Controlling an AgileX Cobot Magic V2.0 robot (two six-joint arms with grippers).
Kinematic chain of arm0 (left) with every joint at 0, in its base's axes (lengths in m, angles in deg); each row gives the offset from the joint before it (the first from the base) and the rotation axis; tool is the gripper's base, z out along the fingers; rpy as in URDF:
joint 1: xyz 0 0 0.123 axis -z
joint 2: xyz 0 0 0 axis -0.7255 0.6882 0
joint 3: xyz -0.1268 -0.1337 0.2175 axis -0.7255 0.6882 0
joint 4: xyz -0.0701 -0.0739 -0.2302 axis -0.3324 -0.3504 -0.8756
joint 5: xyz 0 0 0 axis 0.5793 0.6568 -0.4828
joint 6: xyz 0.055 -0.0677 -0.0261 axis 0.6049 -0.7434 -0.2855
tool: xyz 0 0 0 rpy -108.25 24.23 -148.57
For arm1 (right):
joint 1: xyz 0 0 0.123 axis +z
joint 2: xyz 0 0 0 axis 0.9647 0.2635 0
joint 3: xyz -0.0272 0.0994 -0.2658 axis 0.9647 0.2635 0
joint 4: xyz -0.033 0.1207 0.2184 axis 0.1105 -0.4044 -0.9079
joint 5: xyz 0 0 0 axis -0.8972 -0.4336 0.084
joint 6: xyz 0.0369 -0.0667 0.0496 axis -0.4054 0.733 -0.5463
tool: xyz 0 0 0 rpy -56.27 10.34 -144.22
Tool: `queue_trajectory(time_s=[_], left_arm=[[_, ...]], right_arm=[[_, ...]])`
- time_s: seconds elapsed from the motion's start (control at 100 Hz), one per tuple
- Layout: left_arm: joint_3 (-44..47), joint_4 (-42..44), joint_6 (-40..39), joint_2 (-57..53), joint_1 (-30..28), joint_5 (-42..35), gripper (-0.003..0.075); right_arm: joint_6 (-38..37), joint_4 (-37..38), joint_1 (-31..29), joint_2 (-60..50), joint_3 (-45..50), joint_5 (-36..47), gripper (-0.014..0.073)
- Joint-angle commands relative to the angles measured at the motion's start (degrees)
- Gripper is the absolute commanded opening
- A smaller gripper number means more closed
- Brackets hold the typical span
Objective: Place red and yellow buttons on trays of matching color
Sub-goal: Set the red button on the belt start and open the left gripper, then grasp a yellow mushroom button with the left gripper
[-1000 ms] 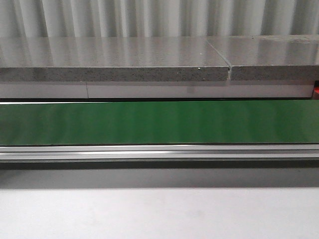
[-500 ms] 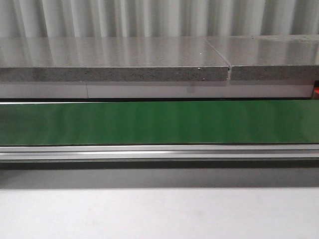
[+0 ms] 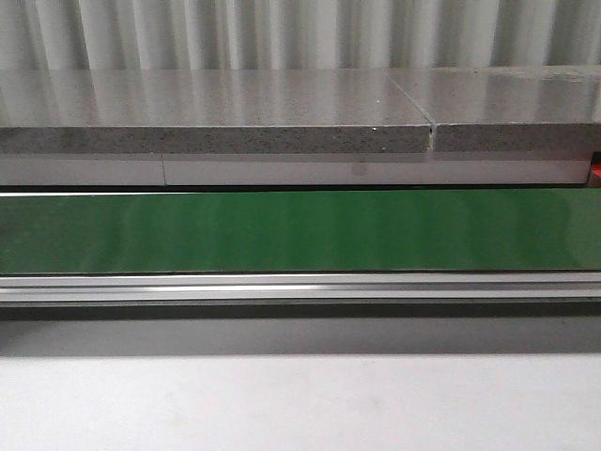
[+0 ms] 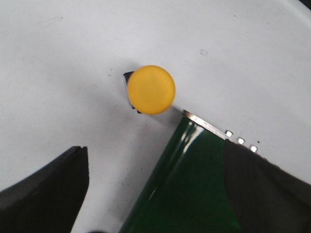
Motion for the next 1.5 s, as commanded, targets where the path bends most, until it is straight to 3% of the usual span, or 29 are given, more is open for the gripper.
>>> queue_trajectory(time_s=[0.0, 0.28, 0.89, 1.13, 1.32, 1.49], left_arm=[[-1.9, -1.0, -3.6, -1.1, -0.8, -1.6, 0.0554], [-3.5, -5.9, -9.2, 4.4, -0.9, -1.6, 0.0554], [-6.0, -7.5, -9.3, 10.1, -1.4, -4.8, 0.0539], [-6.0, -7.5, -9.3, 10.2, -1.4, -6.6, 0.0477], [-6.0, -7.5, -9.3, 10.2, -1.4, -6.7, 0.0353], [-6.0, -7.5, -9.3, 10.2, -1.4, -7.2, 0.0293]], right_arm=[[0.6, 0.0, 0.0, 0.2, -1.5, 4.1, -0.0071], [0.6, 0.0, 0.0, 0.2, -1.5, 4.1, -0.0071], [0.6, 0.0, 0.0, 0.2, -1.5, 4.1, -0.0071], [0.6, 0.0, 0.0, 0.2, -1.5, 4.1, -0.0071], [0.6, 0.0, 0.0, 0.2, -1.5, 4.1, -0.0071], [0.6, 0.0, 0.0, 0.2, -1.5, 4.1, -0.0071]])
